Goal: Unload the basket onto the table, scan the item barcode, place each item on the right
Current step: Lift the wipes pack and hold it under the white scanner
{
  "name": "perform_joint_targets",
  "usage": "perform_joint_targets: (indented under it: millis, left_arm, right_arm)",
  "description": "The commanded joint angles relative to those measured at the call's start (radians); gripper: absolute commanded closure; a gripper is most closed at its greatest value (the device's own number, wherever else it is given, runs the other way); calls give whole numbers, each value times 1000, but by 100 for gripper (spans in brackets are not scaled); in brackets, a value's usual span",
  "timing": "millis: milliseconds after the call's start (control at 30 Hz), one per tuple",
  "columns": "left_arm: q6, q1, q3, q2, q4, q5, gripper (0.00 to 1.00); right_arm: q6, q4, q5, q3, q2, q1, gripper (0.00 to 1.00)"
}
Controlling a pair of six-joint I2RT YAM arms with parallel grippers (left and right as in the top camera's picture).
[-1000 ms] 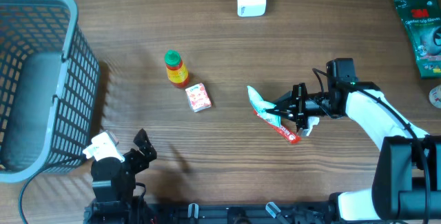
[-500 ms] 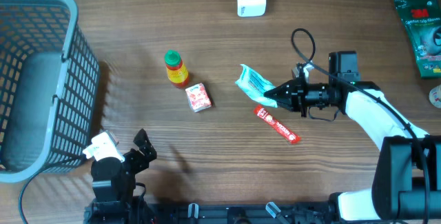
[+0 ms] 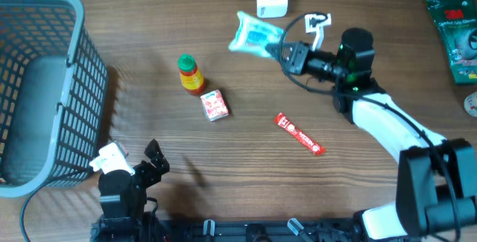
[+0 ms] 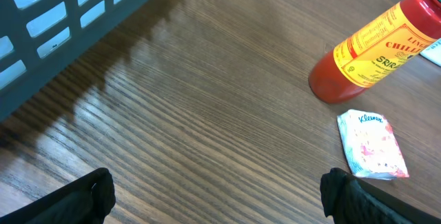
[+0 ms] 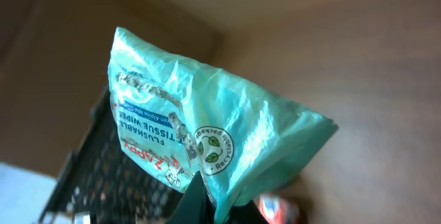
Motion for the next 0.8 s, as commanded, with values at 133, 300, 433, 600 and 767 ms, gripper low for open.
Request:
perform_joint_targets:
  millis: [133, 300, 433, 600, 767]
  left_arm:
    - [1, 1, -5, -5, 2, -14, 0]
    - [1, 1, -5, -5, 2, -14, 0]
    - [1, 1, -5, -5, 2, -14, 0]
    - [1, 1, -5, -5, 2, -14, 0]
    - [1, 1, -5, -5, 2, -14, 0]
  right_arm:
    - [126, -14, 114, 416, 327, 1, 96]
    - [265, -58, 214, 761, 636, 2, 95]
    - [291, -81, 286, 906, 770, 1, 96]
    - [282, -121, 349, 932, 797, 4, 95]
    - [224, -158, 246, 932, 764, -16, 95]
